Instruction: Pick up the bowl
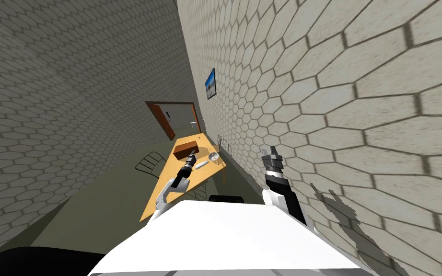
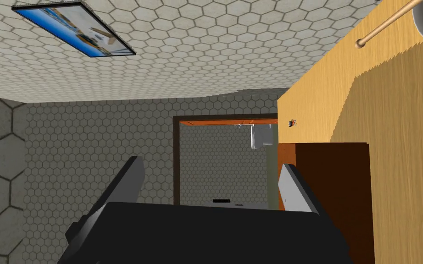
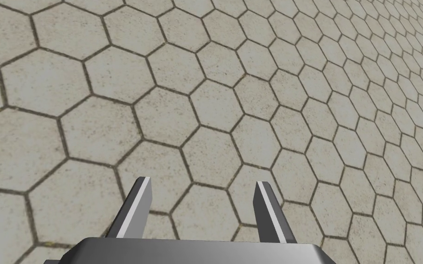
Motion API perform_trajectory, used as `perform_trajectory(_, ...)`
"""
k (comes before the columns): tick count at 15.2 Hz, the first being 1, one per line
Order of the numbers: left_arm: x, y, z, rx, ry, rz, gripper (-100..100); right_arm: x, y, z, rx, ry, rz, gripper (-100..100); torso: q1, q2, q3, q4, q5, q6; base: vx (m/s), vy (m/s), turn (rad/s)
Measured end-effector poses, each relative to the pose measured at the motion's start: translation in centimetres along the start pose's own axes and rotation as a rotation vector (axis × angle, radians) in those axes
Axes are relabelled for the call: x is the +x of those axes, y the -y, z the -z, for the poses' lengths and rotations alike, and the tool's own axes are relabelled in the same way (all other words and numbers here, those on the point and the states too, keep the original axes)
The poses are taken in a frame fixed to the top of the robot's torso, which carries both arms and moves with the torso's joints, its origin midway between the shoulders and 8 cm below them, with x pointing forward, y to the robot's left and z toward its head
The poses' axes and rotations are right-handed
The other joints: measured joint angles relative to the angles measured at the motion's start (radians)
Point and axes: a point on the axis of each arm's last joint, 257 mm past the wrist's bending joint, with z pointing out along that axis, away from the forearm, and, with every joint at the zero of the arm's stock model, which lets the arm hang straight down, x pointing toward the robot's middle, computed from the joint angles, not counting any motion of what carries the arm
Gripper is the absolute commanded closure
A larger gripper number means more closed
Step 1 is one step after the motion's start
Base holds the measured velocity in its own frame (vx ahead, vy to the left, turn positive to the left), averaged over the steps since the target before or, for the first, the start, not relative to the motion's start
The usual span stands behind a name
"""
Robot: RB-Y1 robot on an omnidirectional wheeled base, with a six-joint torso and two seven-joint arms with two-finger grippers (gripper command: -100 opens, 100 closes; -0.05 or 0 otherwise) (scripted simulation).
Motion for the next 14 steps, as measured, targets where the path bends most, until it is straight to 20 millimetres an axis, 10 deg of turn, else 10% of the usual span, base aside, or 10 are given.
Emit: perform_trajectory(14, -4.4, -11.9, -1.3, -0.353, 0.098, 0.079, -100, 0.0, 0.0, 0.0, 0.000, 0.000, 0.000, 0, 0.001, -0.001, -0.001, 0.000, 0.000, 0.000, 0.018, -0.015, -0.162)
